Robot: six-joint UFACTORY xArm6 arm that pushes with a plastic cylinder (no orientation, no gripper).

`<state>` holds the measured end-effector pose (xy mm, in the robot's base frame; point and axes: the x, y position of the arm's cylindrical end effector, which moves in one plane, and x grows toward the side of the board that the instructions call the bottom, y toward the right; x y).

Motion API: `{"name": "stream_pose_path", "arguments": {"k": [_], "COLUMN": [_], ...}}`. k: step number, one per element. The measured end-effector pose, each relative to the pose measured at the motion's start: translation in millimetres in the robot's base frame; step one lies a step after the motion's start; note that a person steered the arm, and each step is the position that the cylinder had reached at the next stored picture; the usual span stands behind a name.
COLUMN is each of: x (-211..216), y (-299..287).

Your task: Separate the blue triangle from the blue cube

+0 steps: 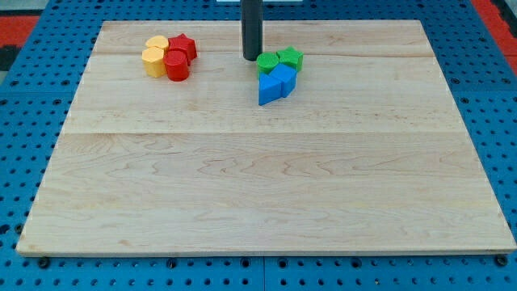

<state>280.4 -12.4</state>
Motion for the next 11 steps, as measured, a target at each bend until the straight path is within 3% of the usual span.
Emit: {"name": "stream_pose_path", "arguments": {"k": [3, 4, 5, 6, 7, 8, 9, 11], "x": [15.7, 70.0, 108.7, 101.2, 55.9, 37.4, 37.9, 13.5], "y": [-25.6, -55.0, -7.4, 63.0, 69.8, 70.9, 98.8, 64.8]}}
